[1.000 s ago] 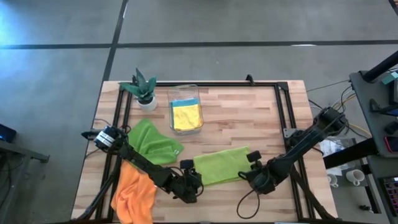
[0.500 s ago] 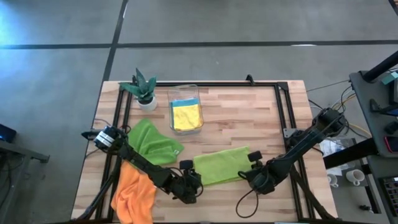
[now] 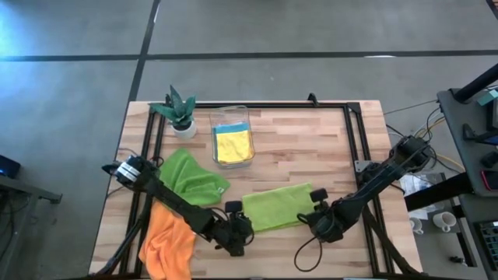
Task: Fold microfiber towels
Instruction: Fold the light green microfiber cloth
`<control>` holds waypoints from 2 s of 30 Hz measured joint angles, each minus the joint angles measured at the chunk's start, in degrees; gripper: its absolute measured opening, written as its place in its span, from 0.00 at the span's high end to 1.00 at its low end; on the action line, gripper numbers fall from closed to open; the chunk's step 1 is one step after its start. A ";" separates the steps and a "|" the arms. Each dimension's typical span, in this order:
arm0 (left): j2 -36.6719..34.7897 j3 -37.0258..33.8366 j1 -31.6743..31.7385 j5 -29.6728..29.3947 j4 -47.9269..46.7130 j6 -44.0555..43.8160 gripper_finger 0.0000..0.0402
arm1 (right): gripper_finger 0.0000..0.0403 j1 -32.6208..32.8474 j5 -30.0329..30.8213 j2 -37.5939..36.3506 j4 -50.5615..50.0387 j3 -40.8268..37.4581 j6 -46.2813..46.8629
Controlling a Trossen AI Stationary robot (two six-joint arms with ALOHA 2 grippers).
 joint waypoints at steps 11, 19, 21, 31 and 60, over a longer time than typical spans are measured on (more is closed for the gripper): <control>-3.22 -0.68 -0.02 -0.34 -0.80 1.43 0.56 | 0.98 -0.80 -0.10 -0.91 -0.48 0.69 0.00; -0.45 -0.68 0.00 0.18 1.21 -1.54 0.56 | 0.98 -1.49 -3.13 -1.17 -5.50 4.32 0.00; -0.17 -0.68 0.00 0.37 1.11 -1.60 0.56 | 0.98 -2.12 -6.28 -1.17 -5.00 4.39 0.06; -0.12 -0.68 -0.11 0.10 1.35 3.01 0.56 | 0.98 -6.77 -23.40 -1.75 -1.58 3.51 3.31; 3.05 -3.13 2.29 3.79 8.11 18.38 0.86 | 0.98 -8.88 -20.73 -1.70 -1.33 3.52 3.64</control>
